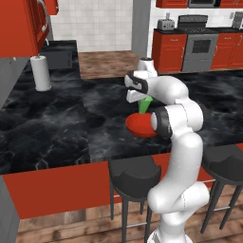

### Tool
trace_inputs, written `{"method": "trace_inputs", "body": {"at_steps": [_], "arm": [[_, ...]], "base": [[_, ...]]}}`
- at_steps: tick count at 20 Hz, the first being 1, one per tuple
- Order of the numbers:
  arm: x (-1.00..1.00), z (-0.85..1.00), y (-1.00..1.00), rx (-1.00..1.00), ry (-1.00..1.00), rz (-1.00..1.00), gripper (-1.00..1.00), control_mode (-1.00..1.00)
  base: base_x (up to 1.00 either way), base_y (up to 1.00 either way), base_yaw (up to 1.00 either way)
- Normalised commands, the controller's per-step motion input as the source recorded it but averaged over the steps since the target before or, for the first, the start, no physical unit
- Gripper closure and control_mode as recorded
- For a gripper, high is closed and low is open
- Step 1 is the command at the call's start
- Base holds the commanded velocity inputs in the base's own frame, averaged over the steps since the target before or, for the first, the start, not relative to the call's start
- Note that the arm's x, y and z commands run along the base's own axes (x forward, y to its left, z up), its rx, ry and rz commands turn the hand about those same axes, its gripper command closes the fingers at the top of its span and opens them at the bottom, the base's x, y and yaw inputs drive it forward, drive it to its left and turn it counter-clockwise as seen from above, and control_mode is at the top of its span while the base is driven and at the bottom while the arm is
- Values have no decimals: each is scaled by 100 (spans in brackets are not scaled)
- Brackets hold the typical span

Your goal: Place the cup inside the bowl on the dining table and move the bowl to any counter.

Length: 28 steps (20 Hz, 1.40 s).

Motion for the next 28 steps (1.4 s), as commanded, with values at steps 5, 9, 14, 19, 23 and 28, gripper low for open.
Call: {"method": "trace_inputs", "body": {"at_steps": [5,9,14,19,23,28], "arm": [[0,-20,0,-3,0,0,100,-100],[0,-11,0,0,0,1,100,-100],[0,-10,-5,0,0,1,100,-100],[0,-17,-13,0,0,0,100,-100],[0,-11,-16,0,0,0,100,-100],[0,-11,-10,0,0,0,100,-100]], "base": [[0,0,0],[0,0,0],[0,0,0],[0,0,0],[0,0,0],[0,0,0]]}}
